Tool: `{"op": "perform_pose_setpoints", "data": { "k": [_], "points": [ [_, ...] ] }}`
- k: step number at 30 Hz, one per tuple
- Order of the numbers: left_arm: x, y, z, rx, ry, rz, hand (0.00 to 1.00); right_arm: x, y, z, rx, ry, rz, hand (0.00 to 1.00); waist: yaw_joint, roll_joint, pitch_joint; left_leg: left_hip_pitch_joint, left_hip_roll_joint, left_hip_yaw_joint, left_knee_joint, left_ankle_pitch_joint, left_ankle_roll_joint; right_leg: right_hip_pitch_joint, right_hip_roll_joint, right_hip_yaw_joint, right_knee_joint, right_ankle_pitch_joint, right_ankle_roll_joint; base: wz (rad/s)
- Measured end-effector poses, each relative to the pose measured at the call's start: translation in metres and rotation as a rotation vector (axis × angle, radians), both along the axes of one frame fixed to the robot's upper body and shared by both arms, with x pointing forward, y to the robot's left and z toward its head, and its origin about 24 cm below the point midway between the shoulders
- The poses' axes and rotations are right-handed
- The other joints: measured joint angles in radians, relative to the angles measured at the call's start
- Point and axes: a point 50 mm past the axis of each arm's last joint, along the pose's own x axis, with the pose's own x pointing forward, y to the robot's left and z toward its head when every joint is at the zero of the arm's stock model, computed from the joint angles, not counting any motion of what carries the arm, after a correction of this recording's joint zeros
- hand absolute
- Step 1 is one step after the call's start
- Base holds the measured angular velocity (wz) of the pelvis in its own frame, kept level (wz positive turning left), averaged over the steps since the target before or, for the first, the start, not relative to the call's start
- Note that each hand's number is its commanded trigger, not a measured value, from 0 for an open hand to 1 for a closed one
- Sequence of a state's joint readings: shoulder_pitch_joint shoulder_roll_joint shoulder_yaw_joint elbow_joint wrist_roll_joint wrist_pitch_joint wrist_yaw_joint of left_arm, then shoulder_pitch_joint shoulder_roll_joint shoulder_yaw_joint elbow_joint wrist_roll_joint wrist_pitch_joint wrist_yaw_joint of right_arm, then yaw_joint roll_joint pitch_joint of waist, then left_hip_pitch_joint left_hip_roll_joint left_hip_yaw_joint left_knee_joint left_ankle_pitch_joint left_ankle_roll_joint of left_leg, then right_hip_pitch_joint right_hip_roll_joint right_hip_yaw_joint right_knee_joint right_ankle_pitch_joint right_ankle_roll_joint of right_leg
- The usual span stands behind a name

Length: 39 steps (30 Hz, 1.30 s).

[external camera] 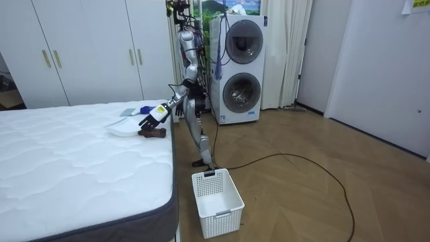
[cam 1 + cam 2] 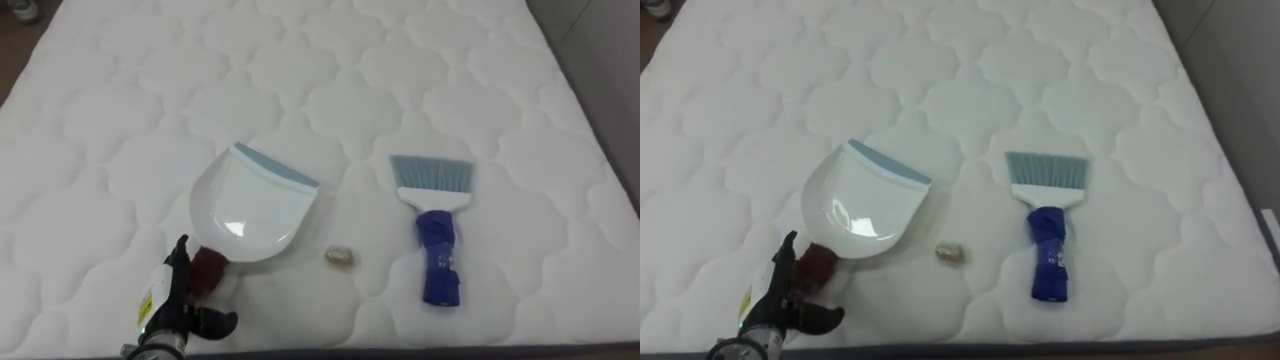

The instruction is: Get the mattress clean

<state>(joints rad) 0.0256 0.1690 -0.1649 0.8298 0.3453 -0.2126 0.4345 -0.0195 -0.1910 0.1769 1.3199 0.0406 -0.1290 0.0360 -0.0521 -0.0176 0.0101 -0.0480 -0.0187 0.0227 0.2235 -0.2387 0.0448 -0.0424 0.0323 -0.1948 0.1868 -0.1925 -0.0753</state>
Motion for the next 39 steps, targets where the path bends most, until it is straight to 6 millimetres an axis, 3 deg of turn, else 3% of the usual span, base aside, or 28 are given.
{"op": "perform_pose_setpoints", "data": {
  "k": [12,18,26,32,39],
  "points": [
    [-0.002,0.003,-0.010,0.004,0.082,-0.009,0.00,0.003,0.004,0.000,0.012,-0.002,0.007,0.00,0.002,-0.015,0.0088,-0.042,0.000,0.002,0.016,0.000,0.000,-0.034,-0.002,-0.004,0.003,0.002,-0.003,0.02],
    [0.011,0.002,-0.008,0.003,0.082,-0.008,0.00,0.008,0.005,0.000,0.007,0.003,0.019,0.00,0.000,-0.016,0.0094,-0.055,0.000,0.000,0.019,0.000,0.000,-0.048,-0.003,-0.003,0.008,0.002,-0.003,0.00],
    [0.024,0.001,-0.003,-0.016,0.054,0.008,0.00,0.008,0.003,0.000,0.001,0.008,-0.002,0.00,-0.007,-0.010,0.0119,-0.078,0.000,0.001,0.034,0.000,0.000,-0.063,-0.005,-0.005,0.010,0.002,-0.003,0.02],
    [0.034,0.001,0.002,-0.022,0.033,0.018,0.00,0.013,0.003,0.001,0.006,-0.006,-0.032,0.00,-0.028,0.003,0.0186,-0.101,0.000,0.001,0.044,0.000,0.000,-0.084,-0.006,-0.010,0.020,0.002,-0.003,0.01],
    [0.046,0.000,0.009,-0.041,-0.005,0.029,0.00,0.015,0.003,0.002,-0.003,-0.009,-0.035,0.00,-0.034,0.006,0.0192,-0.116,0.002,0.003,0.050,0.000,0.000,-0.104,-0.007,-0.018,0.035,0.002,-0.003,0.00]
  ]
}}
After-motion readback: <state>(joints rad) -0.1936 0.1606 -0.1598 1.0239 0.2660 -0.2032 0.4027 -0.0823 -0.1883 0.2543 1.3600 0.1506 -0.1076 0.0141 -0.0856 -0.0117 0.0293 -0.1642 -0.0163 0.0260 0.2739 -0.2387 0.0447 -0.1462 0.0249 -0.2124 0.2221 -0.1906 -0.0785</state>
